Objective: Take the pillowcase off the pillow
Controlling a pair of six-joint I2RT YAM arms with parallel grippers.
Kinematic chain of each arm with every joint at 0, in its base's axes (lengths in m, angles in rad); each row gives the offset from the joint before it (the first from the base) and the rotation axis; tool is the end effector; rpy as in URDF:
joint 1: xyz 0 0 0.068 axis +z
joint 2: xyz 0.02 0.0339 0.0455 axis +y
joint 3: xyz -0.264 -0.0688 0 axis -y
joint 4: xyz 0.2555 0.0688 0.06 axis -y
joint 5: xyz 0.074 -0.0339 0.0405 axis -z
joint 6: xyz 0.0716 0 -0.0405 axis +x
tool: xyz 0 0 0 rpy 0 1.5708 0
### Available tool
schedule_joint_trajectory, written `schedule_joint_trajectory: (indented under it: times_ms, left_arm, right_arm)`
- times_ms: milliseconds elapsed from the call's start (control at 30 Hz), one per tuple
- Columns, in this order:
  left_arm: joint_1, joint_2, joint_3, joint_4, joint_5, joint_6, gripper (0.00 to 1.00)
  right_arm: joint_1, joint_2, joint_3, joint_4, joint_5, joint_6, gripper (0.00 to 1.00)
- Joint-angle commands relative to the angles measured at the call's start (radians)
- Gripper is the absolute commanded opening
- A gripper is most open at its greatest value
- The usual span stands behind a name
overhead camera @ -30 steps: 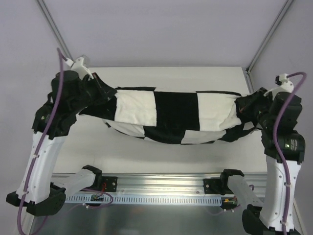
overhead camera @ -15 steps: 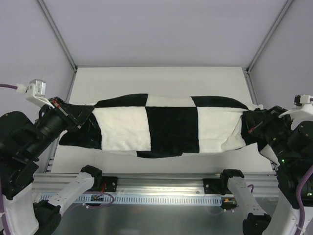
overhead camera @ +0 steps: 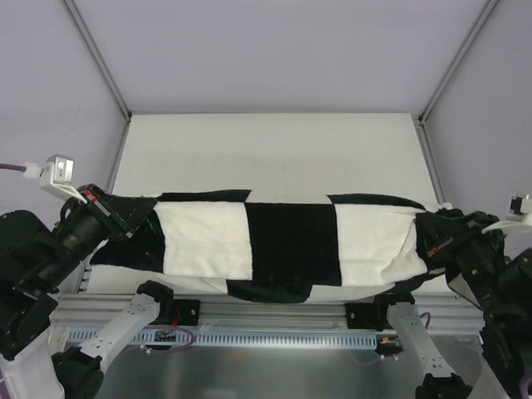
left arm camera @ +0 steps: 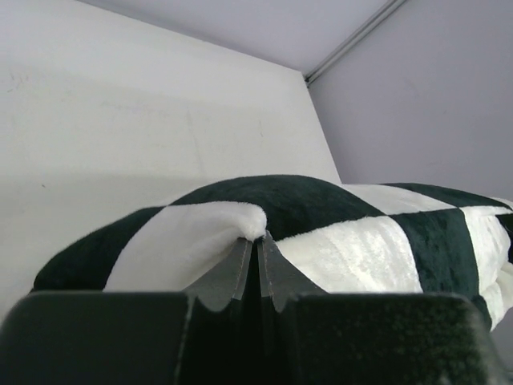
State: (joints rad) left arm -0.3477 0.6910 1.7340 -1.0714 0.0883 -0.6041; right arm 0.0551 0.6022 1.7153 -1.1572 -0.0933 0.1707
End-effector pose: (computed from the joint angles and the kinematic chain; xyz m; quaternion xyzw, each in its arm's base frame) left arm 0.0342 -0.0191 0.5286 -0.0611 0.7144 -0.3471 0.6044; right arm 0.0063 0.0070 0.5124 0.0095 0.7224 0.1113 0.6824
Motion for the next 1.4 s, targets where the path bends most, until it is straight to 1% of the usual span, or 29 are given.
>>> schedule_joint_trajectory:
  times_ms: [0, 33, 67, 100, 133, 167, 200, 233, 267, 300, 333, 367, 400, 433, 467, 500, 567, 667, 733, 933, 967, 1000, 1067, 1133, 1200, 1267, 1300, 1333, 1367]
  left_arm:
    - [0.01, 0.103, -0.013, 0.074, -0.186, 0.047, 0.0]
    - [0.01, 0.192, -0.01, 0.073, -0.22, 0.058, 0.0]
    - [0.012, 0.243, 0.001, 0.076, -0.235, 0.081, 0.0]
    - [0.013, 0.295, 0.01, 0.094, -0.242, 0.102, 0.0]
    - [0.016, 0.414, 0.025, 0.099, -0.254, 0.122, 0.0]
    - [0.03, 0.48, 0.076, 0.099, -0.248, 0.136, 0.0]
    - [0.094, 0.542, 0.106, 0.099, -0.21, 0.164, 0.08]
    - [0.131, 0.668, 0.136, 0.094, -0.096, 0.176, 0.4]
    - [0.16, 0.726, 0.194, 0.09, -0.064, 0.176, 0.55]
    - [0.185, 0.769, 0.223, 0.076, -0.056, 0.176, 0.69]
    - [0.187, 0.833, 0.248, 0.056, -0.056, 0.179, 0.82]
    - [0.187, 0.849, 0.28, 0.05, -0.064, 0.182, 0.91]
    - [0.187, 0.854, 0.283, 0.05, -0.064, 0.184, 0.98]
    - [0.187, 0.851, 0.283, 0.051, -0.071, 0.182, 0.99]
    - [0.187, 0.848, 0.28, 0.051, -0.09, 0.184, 0.99]
    - [0.187, 0.838, 0.279, 0.051, -0.119, 0.187, 0.99]
    - [0.187, 0.829, 0.266, 0.053, -0.146, 0.193, 0.99]
    - [0.187, 0.812, 0.22, 0.06, -0.15, 0.193, 0.99]
    - [0.187, 0.789, 0.159, 0.074, -0.119, 0.191, 0.99]
    - [0.187, 0.688, -0.011, 0.137, -0.036, 0.181, 0.98]
    - [0.187, 0.674, -0.027, 0.148, -0.029, 0.181, 0.98]
    - [0.187, 0.65, -0.06, 0.154, -0.022, 0.182, 0.98]
    - [0.187, 0.625, -0.091, 0.165, -0.012, 0.181, 0.98]
    - [0.187, 0.598, -0.134, 0.179, 0.004, 0.175, 0.97]
    - [0.187, 0.582, -0.169, 0.191, 0.017, 0.167, 0.96]
    - [0.185, 0.573, -0.186, 0.195, 0.048, 0.156, 0.94]
    - [0.185, 0.571, -0.204, 0.205, 0.056, 0.15, 0.94]
    - [0.184, 0.568, -0.214, 0.212, 0.062, 0.148, 0.94]
    - [0.184, 0.564, -0.221, 0.214, 0.07, 0.147, 0.94]
  right_arm:
    - [-0.006, 0.111, -0.133, 0.23, 0.205, -0.001, 0.01]
    - [-0.006, 0.146, -0.167, 0.314, 0.196, 0.007, 0.01]
    - [-0.006, 0.192, -0.193, 0.355, 0.185, 0.021, 0.01]
    - [-0.008, 0.302, -0.215, 0.397, 0.173, 0.023, 0.01]
    - [-0.006, 0.373, -0.211, 0.448, 0.156, 0.02, 0.01]
    - [-0.008, 0.449, -0.18, 0.449, 0.123, 0.013, 0.12]
    - [-0.008, 0.617, -0.137, 0.441, 0.106, -0.003, 0.29]
    - [-0.008, 0.701, -0.008, 0.371, 0.066, -0.01, 0.61]
    - [-0.006, 0.775, 0.059, 0.332, 0.058, -0.014, 0.76]
    - [-0.008, 0.833, 0.119, 0.291, 0.053, -0.022, 0.83]
    - [-0.008, 0.893, 0.185, 0.24, 0.061, -0.025, 0.89]
    - [-0.008, 0.895, 0.182, 0.241, 0.064, -0.028, 0.91]
    - [-0.008, 0.883, 0.166, 0.252, 0.075, -0.033, 0.95]
    - [-0.009, 0.839, 0.138, 0.296, 0.09, -0.045, 1.0]
    - [-0.018, 0.814, 0.066, 0.319, 0.125, -0.051, 0.99]
    - [-0.027, 0.792, 0.035, 0.349, 0.135, -0.053, 0.97]
    - [-0.05, 0.745, -0.047, 0.372, 0.123, -0.053, 0.96]
    - [-0.086, 0.731, -0.13, 0.398, 0.104, -0.063, 0.96]
    - [-0.087, 0.735, -0.158, 0.406, 0.054, -0.074, 0.96]
    - [-0.089, 0.743, -0.24, 0.441, 0.02, -0.074, 1.0]
    - [-0.087, 0.748, -0.246, 0.448, 0.014, -0.076, 0.97]
    - [-0.087, 0.749, -0.272, 0.456, -0.003, -0.074, 0.96]
    - [-0.087, 0.752, -0.307, 0.484, -0.023, -0.062, 0.96]
    - [-0.081, 0.769, -0.35, 0.496, -0.075, -0.051, 0.96]
    - [-0.063, 0.795, -0.381, 0.524, -0.124, -0.036, 0.92]
    - [-0.052, 0.812, -0.405, 0.53, -0.134, -0.037, 0.81]
    - [-0.017, 0.824, -0.414, 0.531, -0.125, -0.037, 0.76]
    - [-0.003, 0.829, -0.418, 0.533, -0.122, -0.037, 0.73]
    - [0.009, 0.834, -0.419, 0.534, -0.121, -0.039, 0.68]
